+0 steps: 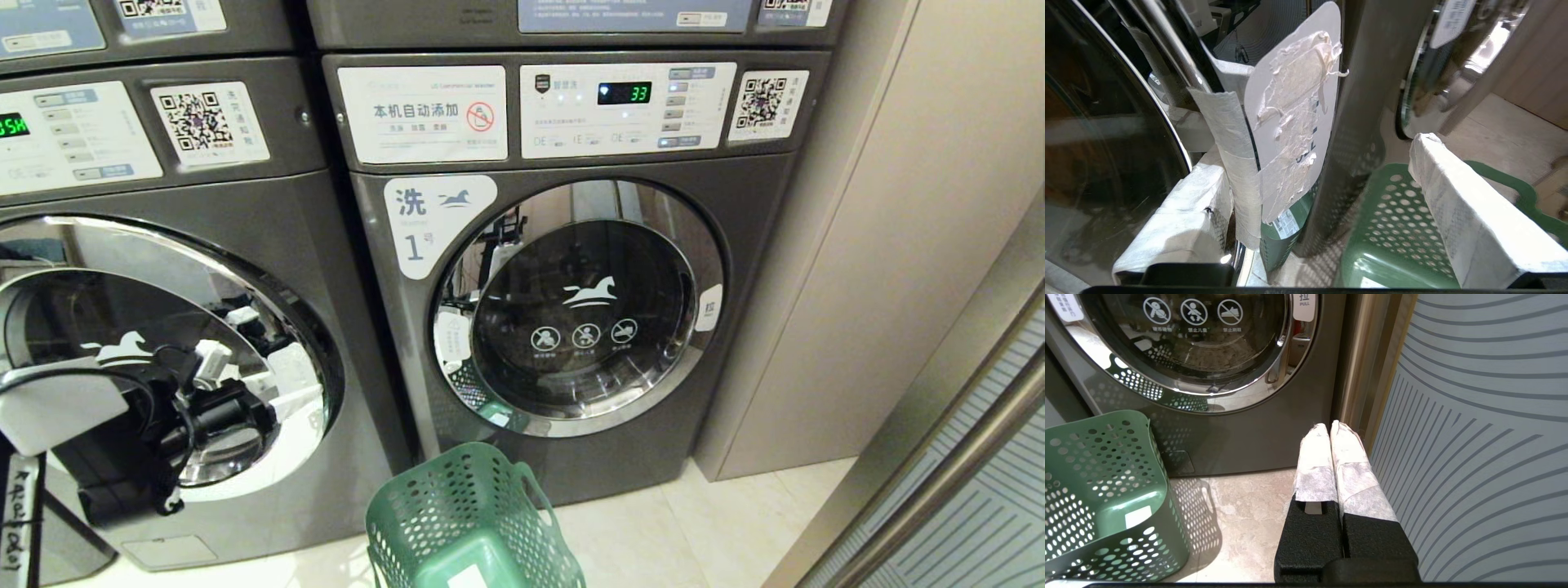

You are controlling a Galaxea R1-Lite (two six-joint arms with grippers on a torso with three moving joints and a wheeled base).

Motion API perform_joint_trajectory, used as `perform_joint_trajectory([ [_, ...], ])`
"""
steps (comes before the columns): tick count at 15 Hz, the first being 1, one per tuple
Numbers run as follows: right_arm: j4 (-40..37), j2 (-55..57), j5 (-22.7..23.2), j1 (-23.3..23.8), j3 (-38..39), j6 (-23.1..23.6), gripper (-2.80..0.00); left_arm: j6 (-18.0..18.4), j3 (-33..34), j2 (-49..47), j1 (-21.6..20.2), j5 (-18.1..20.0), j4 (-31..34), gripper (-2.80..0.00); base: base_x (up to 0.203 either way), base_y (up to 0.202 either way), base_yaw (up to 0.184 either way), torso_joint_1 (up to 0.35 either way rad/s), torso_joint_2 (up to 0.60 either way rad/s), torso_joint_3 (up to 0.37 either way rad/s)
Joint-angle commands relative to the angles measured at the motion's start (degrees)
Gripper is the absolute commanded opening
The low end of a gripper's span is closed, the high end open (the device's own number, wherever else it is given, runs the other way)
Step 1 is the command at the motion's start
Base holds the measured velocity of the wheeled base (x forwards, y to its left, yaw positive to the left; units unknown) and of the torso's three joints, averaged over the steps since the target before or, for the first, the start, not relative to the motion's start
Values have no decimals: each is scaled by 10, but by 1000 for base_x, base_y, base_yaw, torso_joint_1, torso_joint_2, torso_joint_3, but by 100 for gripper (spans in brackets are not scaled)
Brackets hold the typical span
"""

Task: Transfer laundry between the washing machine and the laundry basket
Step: Open the lid of the washing machine

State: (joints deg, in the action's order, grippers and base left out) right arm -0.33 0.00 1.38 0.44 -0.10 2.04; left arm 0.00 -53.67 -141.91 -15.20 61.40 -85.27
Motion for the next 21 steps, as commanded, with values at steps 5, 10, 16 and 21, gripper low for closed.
perform_joint_trajectory([
  [5, 0, 1, 0, 0, 0, 0, -280, -6, 99, 144, -112, -9, -2, 0, 0, 0, 0, 0, 0, 0],
  [10, 0, 1, 0, 0, 0, 1, -280, -36, 180, 419, -248, -25, 101, 0, 0, 0, 0, 0, 0, 0],
  [16, 0, 1, 0, 0, 0, 1, -280, -223, 183, 797, -463, -44, 173, 0, 0, 0, 0, 0, 0, 0],
  [21, 0, 1, 0, 0, 0, 0, -280, -281, 153, 840, -524, -70, 218, 0, 0, 0, 0, 0, 0, 0],
])
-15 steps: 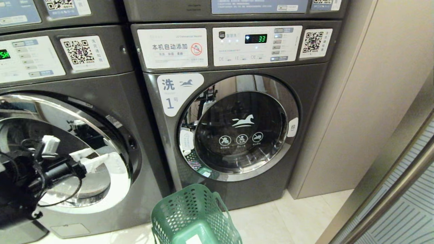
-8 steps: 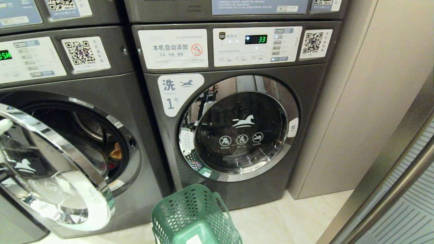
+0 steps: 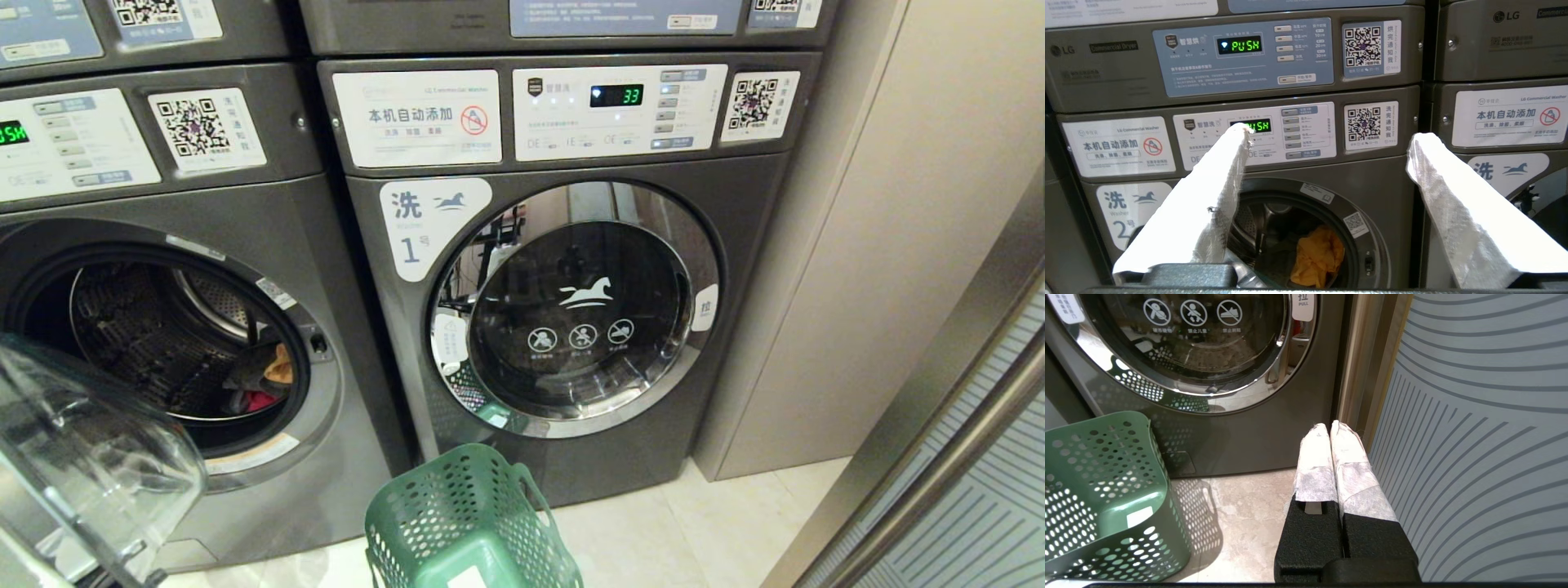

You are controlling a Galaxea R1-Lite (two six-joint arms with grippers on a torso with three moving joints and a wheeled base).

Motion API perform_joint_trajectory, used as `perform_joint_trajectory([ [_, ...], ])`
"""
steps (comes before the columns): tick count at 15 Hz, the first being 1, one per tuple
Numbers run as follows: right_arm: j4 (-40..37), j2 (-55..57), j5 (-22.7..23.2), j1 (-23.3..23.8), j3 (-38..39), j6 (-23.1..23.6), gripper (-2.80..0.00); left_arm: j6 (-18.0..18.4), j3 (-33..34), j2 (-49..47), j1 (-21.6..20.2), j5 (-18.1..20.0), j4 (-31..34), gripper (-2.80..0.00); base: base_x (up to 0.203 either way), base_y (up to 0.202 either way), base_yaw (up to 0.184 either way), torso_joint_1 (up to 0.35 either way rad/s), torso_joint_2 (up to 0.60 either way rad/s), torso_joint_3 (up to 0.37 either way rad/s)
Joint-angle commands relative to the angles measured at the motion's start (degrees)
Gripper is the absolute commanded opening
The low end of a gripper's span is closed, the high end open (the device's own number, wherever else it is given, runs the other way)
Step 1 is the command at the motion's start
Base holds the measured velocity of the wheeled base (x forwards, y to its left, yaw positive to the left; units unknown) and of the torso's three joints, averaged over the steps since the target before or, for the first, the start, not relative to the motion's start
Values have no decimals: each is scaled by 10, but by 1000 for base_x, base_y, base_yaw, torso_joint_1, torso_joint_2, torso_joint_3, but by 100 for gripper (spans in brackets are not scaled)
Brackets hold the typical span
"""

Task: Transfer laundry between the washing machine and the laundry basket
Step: Open the lid of the washing machine

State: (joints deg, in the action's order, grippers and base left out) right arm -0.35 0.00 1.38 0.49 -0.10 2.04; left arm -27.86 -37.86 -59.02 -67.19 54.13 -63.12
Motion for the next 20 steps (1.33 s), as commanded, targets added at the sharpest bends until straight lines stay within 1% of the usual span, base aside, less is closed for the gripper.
perform_joint_trajectory([
  [1, 0, 1, 0, 0, 0, 0, -280, -1, 5, 8, 0, 2, 6, -280, 0, 0, 0, 0, 0, 0],
  [2, 0, 1, 0, 0, 0, 0, -280, 0, 13, 1, 0, 2, 21, -280, 0, 0, 0, 0, 0, 0],
  [3, 0, 1, 0, 0, 0, 1, -280, 9, 13, -14, 3, 3, 47, -280, 0, 0, 0, 0, 0, 0],
  [4, 0, 1, 0, 0, 0, 1, -280, 39, 13, -30, 19, 0, 95, -280, 0, 0, 0, 0, 0, 0],
  [5, -1, 1, 0, 0, 0, 1, -280, 81, 9, -45, 44, -15, 158, -280, 0, 0, 0, 0, 0, 0],
  [6, 0, 1, 0, 0, 0, 0, -280, 103, -8, -58, 66, -58, 235, -280, 0, 0, 0, 0, 0, 0],
  [7, 0, 1, 0, 0, 0, 0, -280, 129, -37, -69, 103, -137, 327, -280, 0, 0, 0, 0, 0, 0],
  [8, 0, 1, 0, 0, 0, 0, -280, 180, -60, -80, 145, -257, 397, -280, 0, 0, 0, 0, 0, 0],
  [9, 0, 1, 0, 0, 0, 0, -280, 269, -70, -91, 179, -371, 439, -280, 0, 0, 0, 0, 0, 0],
  [10, 0, 1, 0, 0, 0, 1, -280, 369, -71, -102, 205, -449, 464, -280, 0, 0, 0, 0, 0, 0],
  [11, 0, 1, 0, 0, 0, 1, -280, 440, -66, -118, 224, -513, 478, -280, 0, 0, 0, 0, 0, 0],
  [12, 0, 1, 0, 0, 0, 0, -280, 466, -59, -136, 232, -565, 480, -280, 0, 0, 0, 0, 0, 0],
  [13, 0, 1, 0, 0, 0, 0, -280, 474, -54, -151, 234, -624, 478, -280, 0, 0, 0, 0, 0, 0],
  [14, 0, 1, 0, 0, 0, 1, -280, 475, -53, -175, 233, -692, 475, -280, 0, 0, 0, 0, 0, 0],
  [15, 0, 1, 0, 0, 0, 1, -280, 467, -59, -203, 226, -740, 472, -280, 0, 0, 0, 0, 0, 0],
  [16, 0, 1, 0, 0, 0, 0, -280, 454, -70, -227, 216, -760, 467, -280, 0, 0, 0, 0, 0, 0],
  [17, 0, 1, 0, 0, 0, 0, -280, 445, -81, -251, 199, -768, 461, -280, 0, 0, 0, 0, 0, 0],
  [18, 0, 1, 0, 0, 0, 1, -280, 441, -94, -275, 175, -772, 458, -280, 0, 0, 0, 0, 0, 0],
  [20, 0, 1, 0, 0, 0, 1, -280, 437, -130, -313, 142, -775, 452, -280, 0, 0, 0, 0, 0, 0],
])
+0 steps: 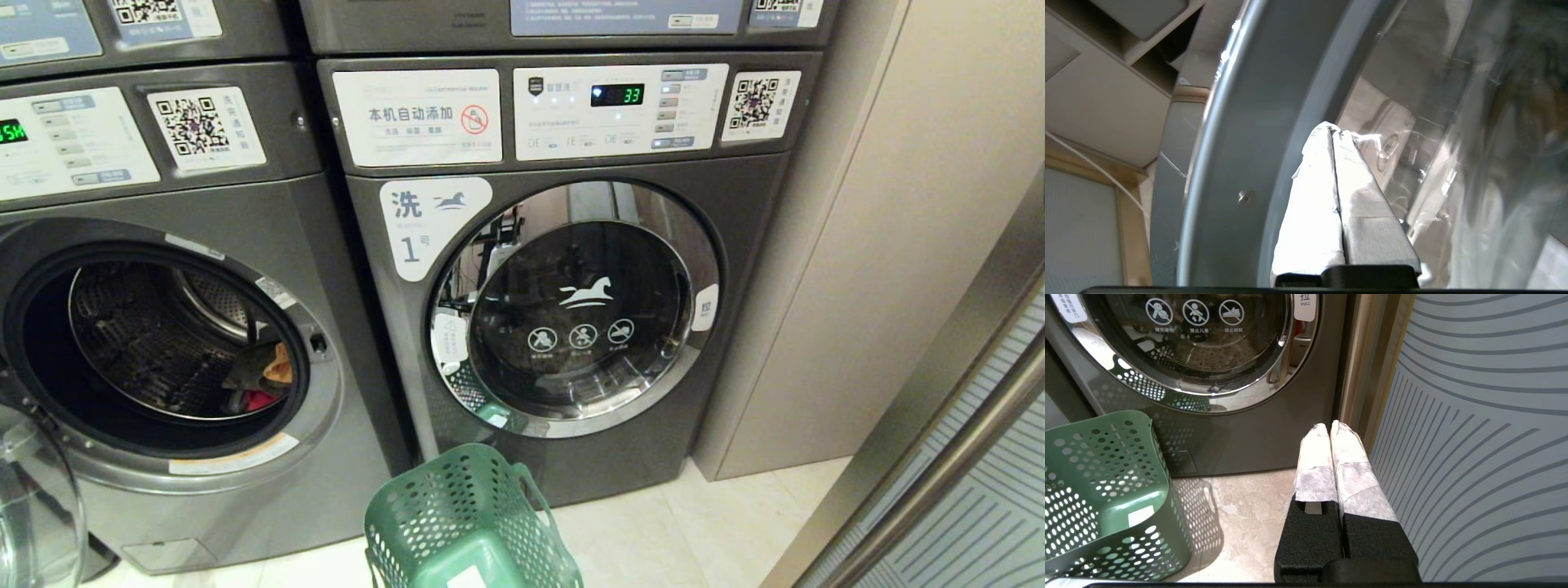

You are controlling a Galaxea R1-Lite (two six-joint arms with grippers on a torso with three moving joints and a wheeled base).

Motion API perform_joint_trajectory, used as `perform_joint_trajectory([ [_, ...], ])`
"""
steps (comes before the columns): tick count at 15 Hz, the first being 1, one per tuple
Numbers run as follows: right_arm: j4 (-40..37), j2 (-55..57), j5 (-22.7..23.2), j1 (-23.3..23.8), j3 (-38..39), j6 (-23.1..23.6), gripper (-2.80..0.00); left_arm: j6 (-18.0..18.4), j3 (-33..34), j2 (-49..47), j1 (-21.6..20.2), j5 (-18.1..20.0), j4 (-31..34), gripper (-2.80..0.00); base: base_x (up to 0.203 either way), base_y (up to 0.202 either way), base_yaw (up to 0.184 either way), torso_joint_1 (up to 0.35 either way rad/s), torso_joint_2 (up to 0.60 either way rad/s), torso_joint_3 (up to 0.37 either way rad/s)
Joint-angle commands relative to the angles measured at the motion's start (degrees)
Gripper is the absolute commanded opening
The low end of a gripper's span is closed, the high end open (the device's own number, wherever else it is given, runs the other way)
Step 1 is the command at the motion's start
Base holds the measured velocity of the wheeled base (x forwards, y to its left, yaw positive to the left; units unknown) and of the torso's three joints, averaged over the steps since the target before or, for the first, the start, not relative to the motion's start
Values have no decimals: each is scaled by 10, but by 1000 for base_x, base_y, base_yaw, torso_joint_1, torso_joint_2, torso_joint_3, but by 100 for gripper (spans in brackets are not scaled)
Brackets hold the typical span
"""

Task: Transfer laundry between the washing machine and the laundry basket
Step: Open the lid of the washing machine

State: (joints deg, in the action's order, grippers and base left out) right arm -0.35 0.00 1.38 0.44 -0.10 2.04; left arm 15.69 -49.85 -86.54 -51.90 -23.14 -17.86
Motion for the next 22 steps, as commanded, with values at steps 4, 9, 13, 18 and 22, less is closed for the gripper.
perform_joint_trajectory([
  [4, 0, 1, 0, 0, 0, 1, -280, 1, -64, -103, -60, -3, -53, -280, 0, 0, 0, 0, 0, 0],
  [9, 0, 1, 0, 0, 0, 1, -280, 1, -138, -218, -125, -15, -143, -280, 0, 0, 0, 0, 0, 0],
  [13, 0, 1, 0, 0, 0, 0, -280, -1, -126, -165, -125, -23, -148, -280, 0, 0, 0, 0, 0, 0],
  [18, 0, 1, 0, 0, 0, 0, -280, -13, 64, 75, 106, -24, -150, -280, 0, 0, 0, 0, 0, 0],
  [22, 0, 1, 0, 0, 0, 0, -280, -51, 287, 250, 367, -17, -149, -280, 0, 0, 0, 0, 0, 0],
])
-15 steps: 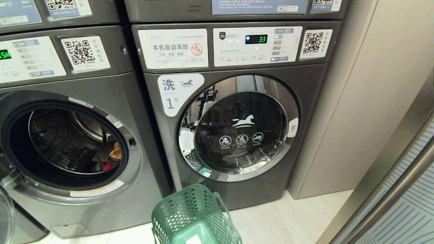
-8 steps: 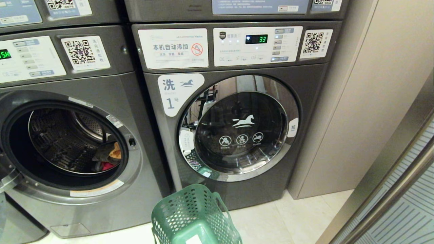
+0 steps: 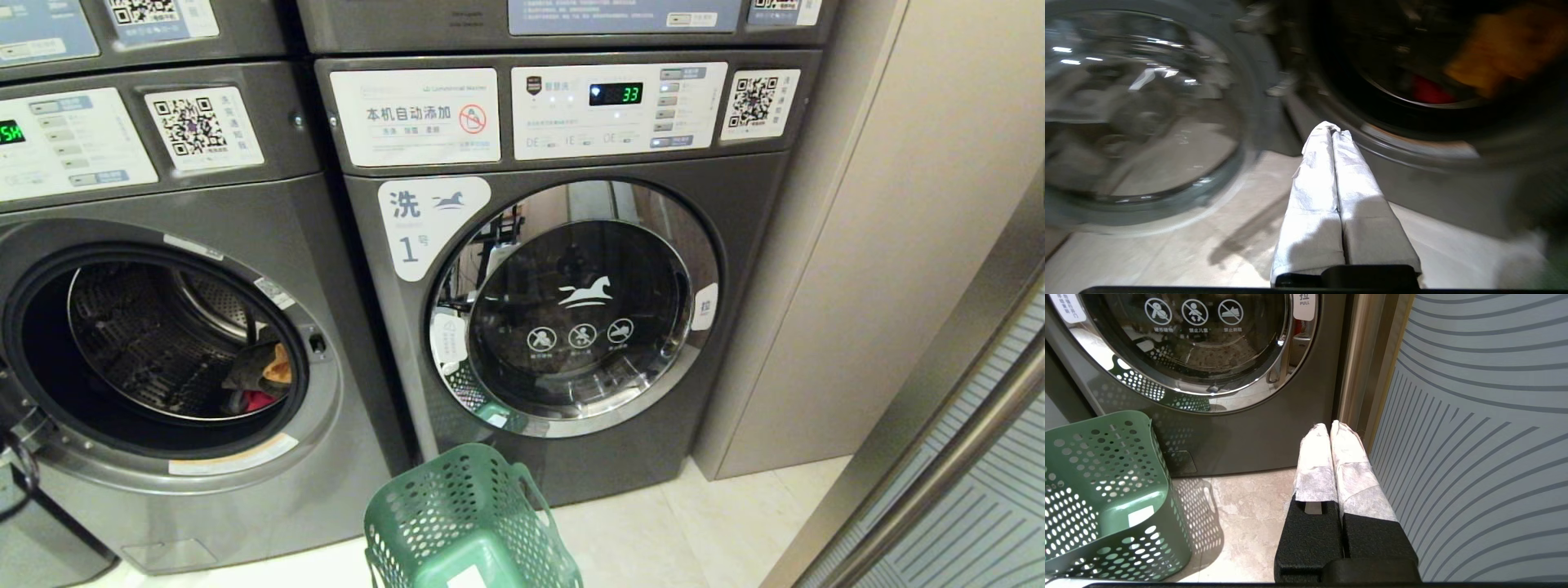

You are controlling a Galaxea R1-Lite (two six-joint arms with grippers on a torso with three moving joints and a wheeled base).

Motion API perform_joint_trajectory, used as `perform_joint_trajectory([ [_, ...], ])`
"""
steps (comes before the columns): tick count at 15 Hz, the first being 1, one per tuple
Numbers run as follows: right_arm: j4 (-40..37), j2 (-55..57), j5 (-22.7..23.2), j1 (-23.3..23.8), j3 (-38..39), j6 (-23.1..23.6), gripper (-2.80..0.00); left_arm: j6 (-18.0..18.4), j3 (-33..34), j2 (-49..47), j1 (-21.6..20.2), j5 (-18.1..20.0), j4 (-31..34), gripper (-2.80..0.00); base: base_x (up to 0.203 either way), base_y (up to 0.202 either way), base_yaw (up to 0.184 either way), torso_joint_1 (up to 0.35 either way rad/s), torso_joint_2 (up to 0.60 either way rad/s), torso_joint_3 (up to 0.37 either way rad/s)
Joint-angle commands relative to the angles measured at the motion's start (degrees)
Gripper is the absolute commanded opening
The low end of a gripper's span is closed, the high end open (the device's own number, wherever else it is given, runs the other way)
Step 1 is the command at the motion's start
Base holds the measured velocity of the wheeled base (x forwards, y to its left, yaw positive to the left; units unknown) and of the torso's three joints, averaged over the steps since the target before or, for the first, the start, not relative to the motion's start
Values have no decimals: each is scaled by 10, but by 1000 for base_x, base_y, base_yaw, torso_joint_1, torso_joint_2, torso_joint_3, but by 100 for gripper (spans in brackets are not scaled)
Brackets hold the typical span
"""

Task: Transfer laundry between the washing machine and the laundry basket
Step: Open the lid of the washing machine

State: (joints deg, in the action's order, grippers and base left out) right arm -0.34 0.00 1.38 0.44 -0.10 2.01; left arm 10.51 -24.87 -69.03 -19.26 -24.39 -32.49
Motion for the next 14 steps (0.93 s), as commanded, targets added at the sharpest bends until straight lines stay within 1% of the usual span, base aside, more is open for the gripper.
perform_joint_trajectory([
  [1, 0, 1, 0, 0, 0, 0, -280, -8, 92, 131, 79, 9, -1, -280, 0, 0, 0, 0, 0, 0],
  [2, 0, 1, 0, 0, 0, 1, -280, -11, 145, 194, 99, 34, 8, -280, 0, 0, 0, 0, 0, 0],
  [3, 0, 1, 0, 0, 0, 0, -280, -10, 180, 253, 111, 63, 27, -280, 0, 0, 0, 0, 0, 0],
  [4, 0, 1, 0, 0, 0, 0, -280, -9, 201, 316, 119, 91, 68, -280, 0, 0, 0, 0, 0, 0],
  [6, 0, 1, 0, 0, 0, 1, -280, -8, 223, 434, 126, 146, 164, -280, 0, 0, 0, 0, 0, 0],
  [8, 0, 1, 0, 0, 0, 0, -280, -5, 235, 518, 127, 215, 251, -280, 0, 0, 0, 0, 0, 0],
  [9, 0, 1, 0, 0, 0, 0, -280, -5, 241, 533, 127, 242, 285, -280, 0, 0, 0, 0, 0, 0],
  [10, 0, 1, 0, 0, 0, 0, -280, -5, 244, 529, 126, 255, 301, -280, 0, 0, 0, 0, 0, 0],
  [12, 0, 1, 0, 0, 0, 0, -280, -13, 247, 483, 123, 263, 313, -280, 0, 0, 0, 0, 0, 0],
  [13, 0, 1, 0, 0, 0, 0, -280, -18, 247, 476, 128, 265, 317, -280, 0, 0, 0, 0, 0, 0],
  [14, 0, 1, 0, 0, 0, 0, -280, -25, 248, 488, 146, 266, 320, -280, 0, 0, 0, 0, 0, 0],
])
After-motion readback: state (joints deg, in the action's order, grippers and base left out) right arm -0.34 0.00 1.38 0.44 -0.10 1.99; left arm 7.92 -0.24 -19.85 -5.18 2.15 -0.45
